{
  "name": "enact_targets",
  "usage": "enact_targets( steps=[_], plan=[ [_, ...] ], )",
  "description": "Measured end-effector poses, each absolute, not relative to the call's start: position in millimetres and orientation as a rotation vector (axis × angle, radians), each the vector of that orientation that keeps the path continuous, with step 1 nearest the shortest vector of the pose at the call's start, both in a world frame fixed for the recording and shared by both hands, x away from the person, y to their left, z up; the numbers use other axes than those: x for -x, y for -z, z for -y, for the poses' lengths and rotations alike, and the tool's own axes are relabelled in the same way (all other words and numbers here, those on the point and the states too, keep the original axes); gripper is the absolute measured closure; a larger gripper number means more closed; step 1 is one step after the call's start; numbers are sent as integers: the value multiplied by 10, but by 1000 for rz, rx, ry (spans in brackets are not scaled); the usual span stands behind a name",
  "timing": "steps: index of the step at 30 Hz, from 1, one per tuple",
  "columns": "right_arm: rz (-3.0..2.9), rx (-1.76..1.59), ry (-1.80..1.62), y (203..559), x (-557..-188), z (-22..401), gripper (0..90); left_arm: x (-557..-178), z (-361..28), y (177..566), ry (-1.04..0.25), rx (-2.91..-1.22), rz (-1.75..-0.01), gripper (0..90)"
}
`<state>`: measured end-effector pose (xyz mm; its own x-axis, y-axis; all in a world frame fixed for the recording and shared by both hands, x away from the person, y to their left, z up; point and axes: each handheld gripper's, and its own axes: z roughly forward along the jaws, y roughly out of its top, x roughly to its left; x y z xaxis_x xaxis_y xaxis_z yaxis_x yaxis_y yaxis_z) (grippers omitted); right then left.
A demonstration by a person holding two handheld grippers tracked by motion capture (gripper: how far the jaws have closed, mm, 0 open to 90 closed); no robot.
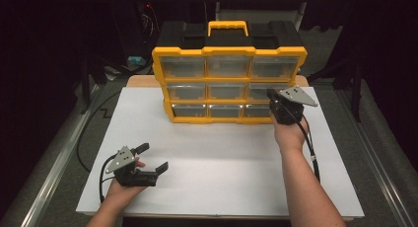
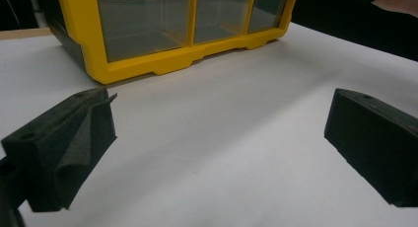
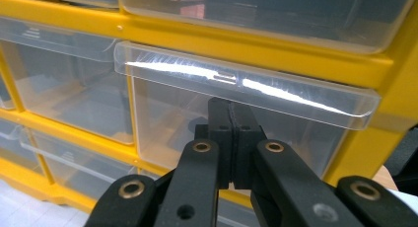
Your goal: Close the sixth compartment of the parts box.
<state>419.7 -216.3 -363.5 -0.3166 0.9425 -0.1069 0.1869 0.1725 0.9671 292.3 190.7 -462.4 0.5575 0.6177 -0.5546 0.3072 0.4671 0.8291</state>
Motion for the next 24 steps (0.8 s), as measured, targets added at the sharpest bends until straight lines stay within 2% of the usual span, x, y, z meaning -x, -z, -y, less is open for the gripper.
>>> enact_targets(
  steps=[15, 24],
  plan=[
    [-1673, -1091, -1191, 3623, -4253, 2159, 900, -2925, -1916, 4617, -234, -1103, -1015, 3],
    [-1694, -1079, -1233, 3585, -4040, 2199, 900, -2924, -1921, 4615, -238, -1106, -1013, 3]
  ],
)
